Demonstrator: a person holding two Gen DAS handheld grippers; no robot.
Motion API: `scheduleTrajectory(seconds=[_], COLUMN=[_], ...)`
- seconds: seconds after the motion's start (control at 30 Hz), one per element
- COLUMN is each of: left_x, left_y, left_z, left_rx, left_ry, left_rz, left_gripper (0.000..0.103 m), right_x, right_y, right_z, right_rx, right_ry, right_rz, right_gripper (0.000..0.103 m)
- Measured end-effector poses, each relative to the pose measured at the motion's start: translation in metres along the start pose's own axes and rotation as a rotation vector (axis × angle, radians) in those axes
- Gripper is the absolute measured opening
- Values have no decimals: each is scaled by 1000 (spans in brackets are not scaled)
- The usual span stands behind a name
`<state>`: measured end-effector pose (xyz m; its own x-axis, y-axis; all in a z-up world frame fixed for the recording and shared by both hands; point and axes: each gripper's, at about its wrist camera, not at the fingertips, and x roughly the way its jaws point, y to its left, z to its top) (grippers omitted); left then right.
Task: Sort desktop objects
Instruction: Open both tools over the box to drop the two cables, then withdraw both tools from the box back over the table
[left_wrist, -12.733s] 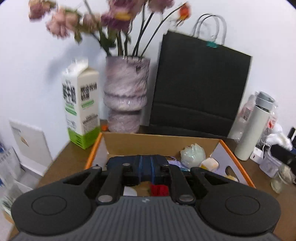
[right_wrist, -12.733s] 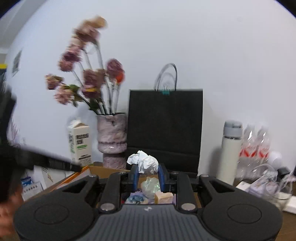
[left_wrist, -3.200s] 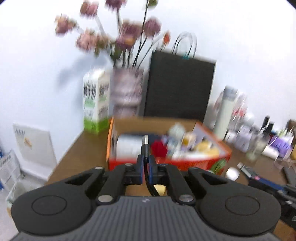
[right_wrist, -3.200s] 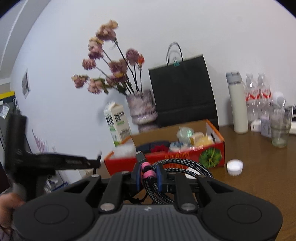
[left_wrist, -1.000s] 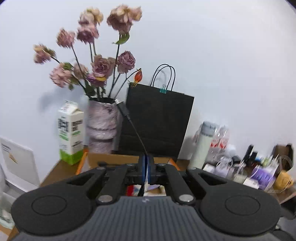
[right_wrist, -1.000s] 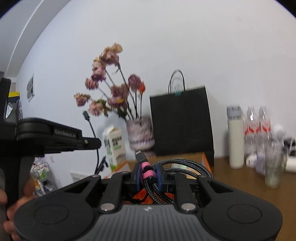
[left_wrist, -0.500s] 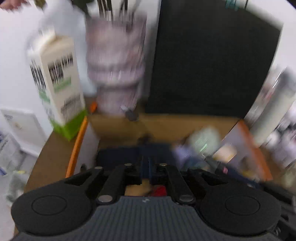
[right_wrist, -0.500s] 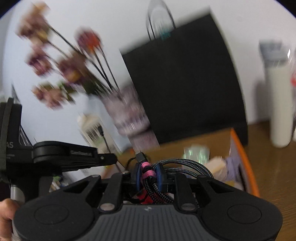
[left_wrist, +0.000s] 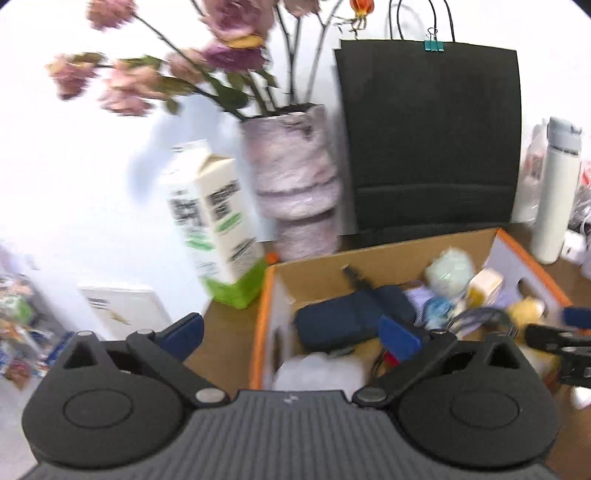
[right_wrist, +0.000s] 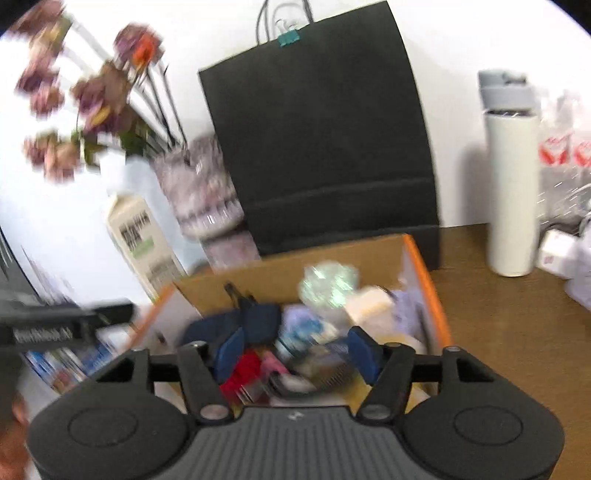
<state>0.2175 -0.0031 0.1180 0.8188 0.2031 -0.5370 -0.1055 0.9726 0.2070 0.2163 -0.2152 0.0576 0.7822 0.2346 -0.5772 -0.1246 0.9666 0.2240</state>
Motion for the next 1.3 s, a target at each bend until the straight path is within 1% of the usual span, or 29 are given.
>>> scheduleTrajectory(seconds=[0.07,0.13,0.17,0.23,0.27,0.33,0.43,0.5,0.6,0.63,0.7,0.73,0.77,0.83,0.87,0.97,1.03,1.1,1.2,1.3], left_x=[-17,-31,-39,-56,-63,-74,-86,-96,-108,-110,-118,-121,-125,-132,-134,-137,-140,-139,-137,-135], left_y=[5,10,12,14,16,17,14,12,9,9,8,7,5,2,-1,-12,-19,-22,-19,-17], left_z=[-24,-51,-67,-93,-108,-133,-163,-180,-201,-205,-210,-210,-211,-213,-213,-212,-212,-213,-213,-213], left_rx=[-31,-82,-111,-166,-196,-220,-194,-178,-173,-175,-169,-162,-154,-141,-127,-66,-25,-4,-21,-35], left_ry=[-1,3,-6,-26,-29,-15,23,20,26,44,30,15,-9,-53,-64,-84,-90,-89,-86,-66], left_rz=[-5,-40,-57,-51,-46,-65,-66,-64,-106,-117,-137,-135,-114,-86,-88,-82,-88,-89,-82,-86], left_gripper=[103,103,103,103,103,103,103,103,103,103,103,103,103,103,103,103,103,103,103,103], right_x=[-15,-30,-39,-57,-65,-79,-95,-105,-122,-126,-133,-136,-139,-144,-145,-148,-150,-149,-148,-148], right_y=[3,3,2,2,2,3,5,5,15,18,26,30,35,41,41,40,37,33,32,32], right_z=[-18,-37,-47,-69,-81,-105,-139,-156,-177,-182,-188,-191,-194,-200,-204,-213,-213,-213,-214,-215], right_rx=[-63,-85,-80,-68,-64,-79,-70,-40,-32,-38,-50,-60,-74,-90,-90,-71,-53,-34,-21,-8], right_ry=[-4,-6,-10,-22,-30,-33,-10,9,0,-4,-13,-15,-18,-20,-15,-10,-20,-11,-7,-11], right_rz=[-89,-125,-128,-111,-101,-83,-98,-101,-61,-50,-44,-48,-54,-49,-39,-23,-9,2,6,8], right_gripper=[63,64,65,69,73,75,75,75,75,75,75,75,75,80,83,83,83,84,84,84])
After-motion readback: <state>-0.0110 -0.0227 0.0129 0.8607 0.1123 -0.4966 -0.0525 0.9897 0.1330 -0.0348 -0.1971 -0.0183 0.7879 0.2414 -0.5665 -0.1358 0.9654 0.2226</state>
